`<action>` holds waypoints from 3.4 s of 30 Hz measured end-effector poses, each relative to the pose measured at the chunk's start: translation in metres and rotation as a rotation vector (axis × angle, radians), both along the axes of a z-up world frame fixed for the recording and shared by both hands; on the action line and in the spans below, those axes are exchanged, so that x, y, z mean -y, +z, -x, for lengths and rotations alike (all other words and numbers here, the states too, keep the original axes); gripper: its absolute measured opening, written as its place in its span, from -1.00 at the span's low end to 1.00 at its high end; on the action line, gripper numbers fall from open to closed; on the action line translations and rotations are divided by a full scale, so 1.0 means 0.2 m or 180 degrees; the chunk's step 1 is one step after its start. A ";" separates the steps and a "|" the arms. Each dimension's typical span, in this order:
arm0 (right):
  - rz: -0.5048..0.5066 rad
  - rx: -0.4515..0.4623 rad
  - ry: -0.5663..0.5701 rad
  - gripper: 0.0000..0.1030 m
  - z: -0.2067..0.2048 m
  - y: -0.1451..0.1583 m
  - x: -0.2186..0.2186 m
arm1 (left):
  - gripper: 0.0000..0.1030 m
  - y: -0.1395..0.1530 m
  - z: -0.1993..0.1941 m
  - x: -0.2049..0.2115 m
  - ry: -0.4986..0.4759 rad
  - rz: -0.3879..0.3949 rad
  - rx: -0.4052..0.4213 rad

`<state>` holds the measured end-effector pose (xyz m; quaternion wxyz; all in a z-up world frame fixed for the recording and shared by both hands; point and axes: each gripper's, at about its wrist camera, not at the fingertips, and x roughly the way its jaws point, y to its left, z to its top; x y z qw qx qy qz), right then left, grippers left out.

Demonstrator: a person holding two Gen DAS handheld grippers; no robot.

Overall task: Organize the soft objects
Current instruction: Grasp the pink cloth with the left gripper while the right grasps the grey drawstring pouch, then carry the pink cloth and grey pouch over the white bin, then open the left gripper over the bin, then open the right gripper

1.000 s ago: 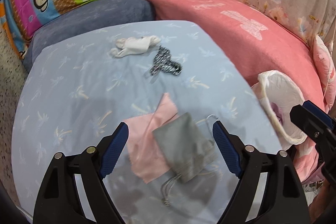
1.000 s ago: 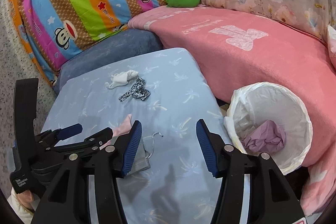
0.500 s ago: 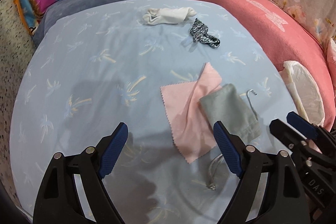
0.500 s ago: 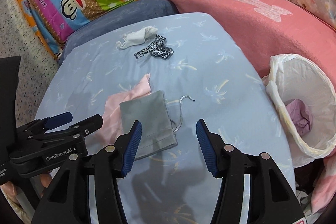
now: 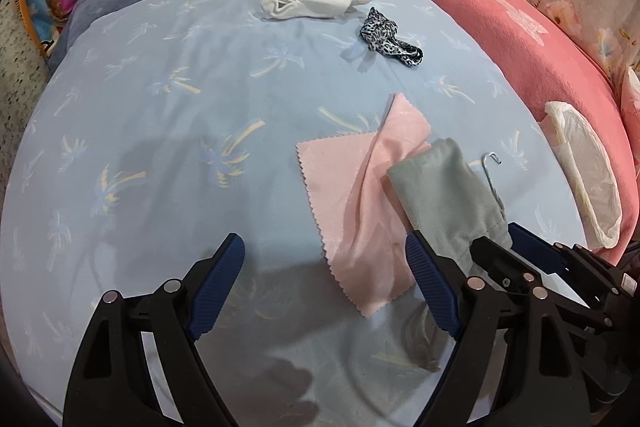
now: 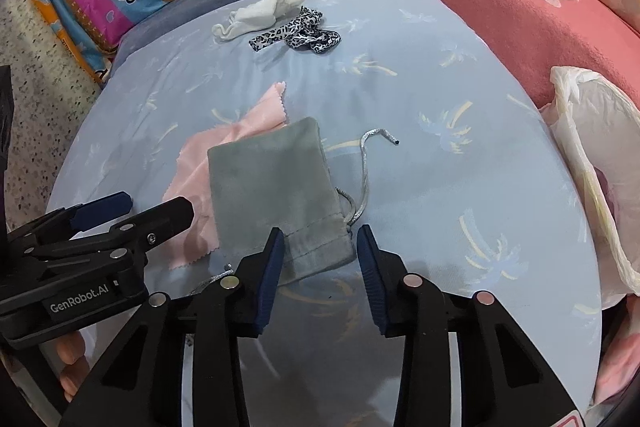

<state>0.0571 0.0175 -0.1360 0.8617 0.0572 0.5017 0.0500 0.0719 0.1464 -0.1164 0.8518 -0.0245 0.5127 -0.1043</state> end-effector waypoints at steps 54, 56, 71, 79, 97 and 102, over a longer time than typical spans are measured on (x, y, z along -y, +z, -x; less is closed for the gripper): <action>-0.0278 0.0974 -0.0917 -0.83 0.27 0.67 0.67 | -0.94 0.58 0.08 0.52 -0.0726 0.0291 0.0778; -0.0289 0.1023 -0.0985 -0.83 0.28 0.70 0.71 | -0.94 0.62 0.08 0.57 -0.0801 0.0320 0.0823; -0.0247 0.1308 -0.1555 -0.83 0.42 0.82 1.14 | -0.94 0.78 0.10 1.05 -0.1476 0.0444 0.1078; -0.0227 0.1324 -0.1798 -0.83 0.47 0.81 1.32 | -0.93 0.79 0.11 1.27 -0.1803 0.0524 0.1056; -0.0215 0.1341 -0.1956 -0.83 0.46 0.80 1.43 | -0.41 0.73 0.06 1.42 -0.1865 0.0403 0.0930; -0.0206 0.1328 -0.1925 -0.83 0.42 0.80 1.41 | 0.14 0.75 0.06 1.37 -0.1719 0.0362 0.1097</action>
